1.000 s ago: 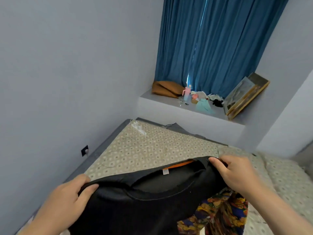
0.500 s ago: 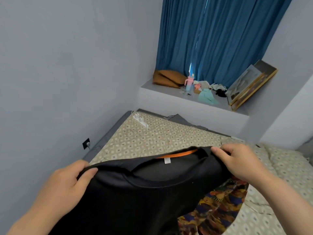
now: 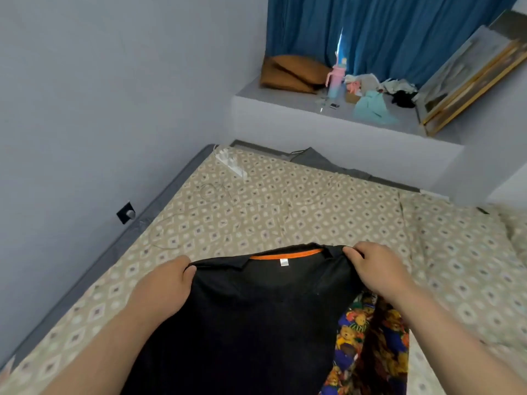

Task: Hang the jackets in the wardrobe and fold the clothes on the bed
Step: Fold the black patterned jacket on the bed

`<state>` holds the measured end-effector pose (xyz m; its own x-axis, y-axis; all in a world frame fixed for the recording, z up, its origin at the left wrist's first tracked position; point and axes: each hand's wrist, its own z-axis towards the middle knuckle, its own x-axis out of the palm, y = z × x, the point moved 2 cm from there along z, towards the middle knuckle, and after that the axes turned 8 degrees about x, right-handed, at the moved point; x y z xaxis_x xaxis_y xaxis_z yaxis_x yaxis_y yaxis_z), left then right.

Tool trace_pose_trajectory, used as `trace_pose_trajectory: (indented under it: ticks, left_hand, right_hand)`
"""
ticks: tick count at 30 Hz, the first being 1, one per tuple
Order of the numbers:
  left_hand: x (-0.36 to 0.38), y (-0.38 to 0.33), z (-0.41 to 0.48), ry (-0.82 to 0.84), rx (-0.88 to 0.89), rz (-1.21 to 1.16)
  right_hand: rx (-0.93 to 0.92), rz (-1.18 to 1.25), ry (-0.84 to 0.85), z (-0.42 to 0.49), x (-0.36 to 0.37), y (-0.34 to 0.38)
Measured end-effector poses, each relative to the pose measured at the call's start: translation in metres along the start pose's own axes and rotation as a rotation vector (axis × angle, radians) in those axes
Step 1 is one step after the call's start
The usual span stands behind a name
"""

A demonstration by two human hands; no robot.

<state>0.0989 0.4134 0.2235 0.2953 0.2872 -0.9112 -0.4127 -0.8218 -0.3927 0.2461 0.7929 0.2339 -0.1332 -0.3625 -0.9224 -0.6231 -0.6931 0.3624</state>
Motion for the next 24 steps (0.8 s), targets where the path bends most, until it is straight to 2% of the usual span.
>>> trace_pose_trajectory:
  ticks: [3,7,12,17,20,24]
  left_hand:
    - [0.064,0.018,0.056,0.072,-0.06,-0.026]
    - [0.14,0.047,0.108,0.03,-0.147,-0.078]
    - [0.234,0.069,0.149,-0.008,-0.193,-0.065]
    - [0.317,0.084,0.157,-0.027,-0.154,-0.066]
    - [0.353,0.095,0.166,-0.068,-0.132,-0.02]
    - [0.378,0.113,0.192,-0.167,-0.001,0.041]
  right_hand:
    - [0.035,0.031,0.041,0.058,0.076,-0.023]
    - [0.017,0.021,0.084,0.105,0.164,-0.05]
    - [0.004,0.06,0.122,0.126,0.254,-0.081]
    - [0.109,0.014,0.163,0.115,0.339,-0.115]
    - [0.161,-0.06,0.076,0.111,0.373,-0.124]
    - [0.159,-0.116,-0.096,0.118,0.393,-0.126]
